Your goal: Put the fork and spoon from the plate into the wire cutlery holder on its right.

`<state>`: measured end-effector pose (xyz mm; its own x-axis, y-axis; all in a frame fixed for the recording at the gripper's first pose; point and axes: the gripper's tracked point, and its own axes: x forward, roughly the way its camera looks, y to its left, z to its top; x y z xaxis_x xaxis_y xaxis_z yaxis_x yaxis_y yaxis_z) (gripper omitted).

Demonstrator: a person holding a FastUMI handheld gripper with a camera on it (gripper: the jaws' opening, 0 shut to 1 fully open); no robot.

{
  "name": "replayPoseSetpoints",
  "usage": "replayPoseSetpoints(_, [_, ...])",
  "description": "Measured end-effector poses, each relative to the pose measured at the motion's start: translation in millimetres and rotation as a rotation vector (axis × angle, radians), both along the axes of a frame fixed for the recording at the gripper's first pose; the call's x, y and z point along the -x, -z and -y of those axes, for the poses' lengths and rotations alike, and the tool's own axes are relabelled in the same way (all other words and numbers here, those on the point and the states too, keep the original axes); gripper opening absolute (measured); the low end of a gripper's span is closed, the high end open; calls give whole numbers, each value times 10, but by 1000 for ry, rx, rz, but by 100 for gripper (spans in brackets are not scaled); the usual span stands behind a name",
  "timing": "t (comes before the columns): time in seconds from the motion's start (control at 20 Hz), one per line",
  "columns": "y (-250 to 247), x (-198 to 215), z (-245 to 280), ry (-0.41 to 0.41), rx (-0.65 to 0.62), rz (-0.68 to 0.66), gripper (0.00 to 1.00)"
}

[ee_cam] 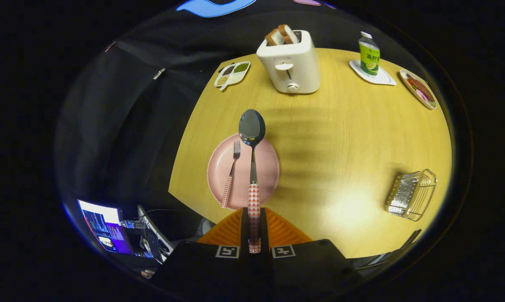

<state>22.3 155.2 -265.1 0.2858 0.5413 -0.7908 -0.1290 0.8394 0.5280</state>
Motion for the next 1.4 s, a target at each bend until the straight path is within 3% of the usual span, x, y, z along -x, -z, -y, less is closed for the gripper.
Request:
replayPoseSetpoints(0.4, [-127,484,1809,152,104,-64,13])
replayPoseSetpoints(0.65, [7,866,2475,143,124,-223,13])
replayPoseSetpoints(1.05, [523,961,2882,-10,205,-541,13])
replayPoseSetpoints(1.4, [842,690,2802,-38,241,-702,13])
